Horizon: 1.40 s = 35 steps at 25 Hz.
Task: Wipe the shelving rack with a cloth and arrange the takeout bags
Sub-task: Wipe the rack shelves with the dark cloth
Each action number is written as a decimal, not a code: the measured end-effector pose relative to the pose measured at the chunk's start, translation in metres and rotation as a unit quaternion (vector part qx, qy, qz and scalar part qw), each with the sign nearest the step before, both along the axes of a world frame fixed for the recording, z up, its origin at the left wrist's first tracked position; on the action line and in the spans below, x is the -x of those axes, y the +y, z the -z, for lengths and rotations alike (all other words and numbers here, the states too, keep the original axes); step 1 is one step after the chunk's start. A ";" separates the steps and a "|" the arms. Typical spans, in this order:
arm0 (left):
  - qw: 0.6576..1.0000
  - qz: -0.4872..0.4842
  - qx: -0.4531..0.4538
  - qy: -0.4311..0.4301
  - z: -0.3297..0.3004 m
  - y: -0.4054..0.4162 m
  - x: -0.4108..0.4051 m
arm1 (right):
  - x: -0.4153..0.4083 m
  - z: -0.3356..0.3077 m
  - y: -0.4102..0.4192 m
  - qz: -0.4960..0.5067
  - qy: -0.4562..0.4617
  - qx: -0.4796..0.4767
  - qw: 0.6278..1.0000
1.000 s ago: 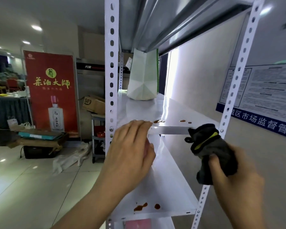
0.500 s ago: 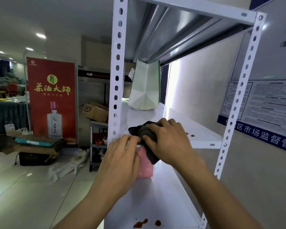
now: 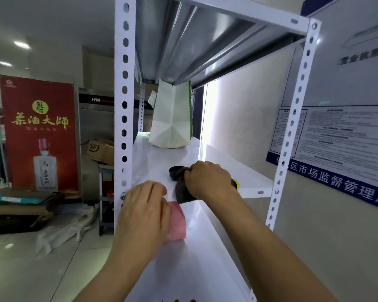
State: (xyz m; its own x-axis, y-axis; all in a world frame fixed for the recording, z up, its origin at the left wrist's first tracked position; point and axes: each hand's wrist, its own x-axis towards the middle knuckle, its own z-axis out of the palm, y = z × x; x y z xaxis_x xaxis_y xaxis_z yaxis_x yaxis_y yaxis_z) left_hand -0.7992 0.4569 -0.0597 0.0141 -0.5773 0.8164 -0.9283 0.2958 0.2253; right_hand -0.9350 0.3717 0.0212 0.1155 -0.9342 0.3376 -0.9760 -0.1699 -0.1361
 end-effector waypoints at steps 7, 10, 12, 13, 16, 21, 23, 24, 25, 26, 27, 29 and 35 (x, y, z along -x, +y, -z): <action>1.000 0.011 0.028 0.008 0.005 -0.004 -0.002 | 0.069 -0.025 -0.049 0.068 0.008 -0.083 0.994; 1.000 0.014 0.015 -0.011 0.009 -0.004 -0.004 | 0.079 -0.020 -0.047 0.050 0.014 -0.073 0.996; 0.999 0.026 0.017 -0.021 0.013 -0.006 -0.008 | 0.084 -0.005 -0.032 0.022 -0.010 -0.053 0.998; 0.999 0.033 0.016 -0.023 0.015 -0.008 -0.010 | 0.087 0.001 -0.026 0.009 -0.027 -0.042 0.999; 0.999 0.040 0.015 -0.025 0.019 -0.013 -0.011 | 0.091 -0.015 -0.042 0.009 -0.028 -0.085 0.996; 0.998 0.034 0.031 -0.044 0.018 -0.011 -0.013 | 0.058 -0.032 -0.073 0.020 -0.028 -0.156 0.987; 0.998 0.036 0.027 -0.034 0.015 -0.008 -0.010 | 0.026 -0.022 -0.070 -0.071 -0.025 -0.146 0.986; 0.999 0.039 0.023 -0.025 0.014 -0.006 -0.009 | 0.011 -0.019 -0.065 -0.117 -0.017 -0.139 0.983; 0.999 0.041 0.020 -0.016 0.012 -0.006 -0.009 | -0.001 -0.019 -0.061 -0.147 -0.015 -0.132 0.980; 0.999 0.041 0.020 -0.008 0.012 -0.005 -0.009 | -0.007 -0.020 -0.057 -0.163 -0.017 -0.129 0.978; 0.999 0.043 0.020 -0.001 0.012 -0.005 -0.010 | -0.007 -0.020 -0.052 -0.170 -0.019 -0.122 0.978; 0.998 0.049 0.019 0.017 0.013 -0.002 -0.009 | 0.007 -0.010 -0.037 -0.185 -0.026 -0.087 0.978; 0.996 0.055 0.017 0.075 0.011 -0.003 -0.002 | 0.017 -0.003 -0.019 -0.110 -0.041 -0.054 0.992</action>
State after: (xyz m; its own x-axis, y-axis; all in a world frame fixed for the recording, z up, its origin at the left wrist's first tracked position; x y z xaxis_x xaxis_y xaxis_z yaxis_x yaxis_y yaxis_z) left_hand -0.7969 0.4534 -0.0706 0.0762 -0.5545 0.8287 -0.8465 0.4032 0.3477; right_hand -0.9517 0.3523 0.0244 0.2960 -0.9211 0.2531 -0.9019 -0.3567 -0.2435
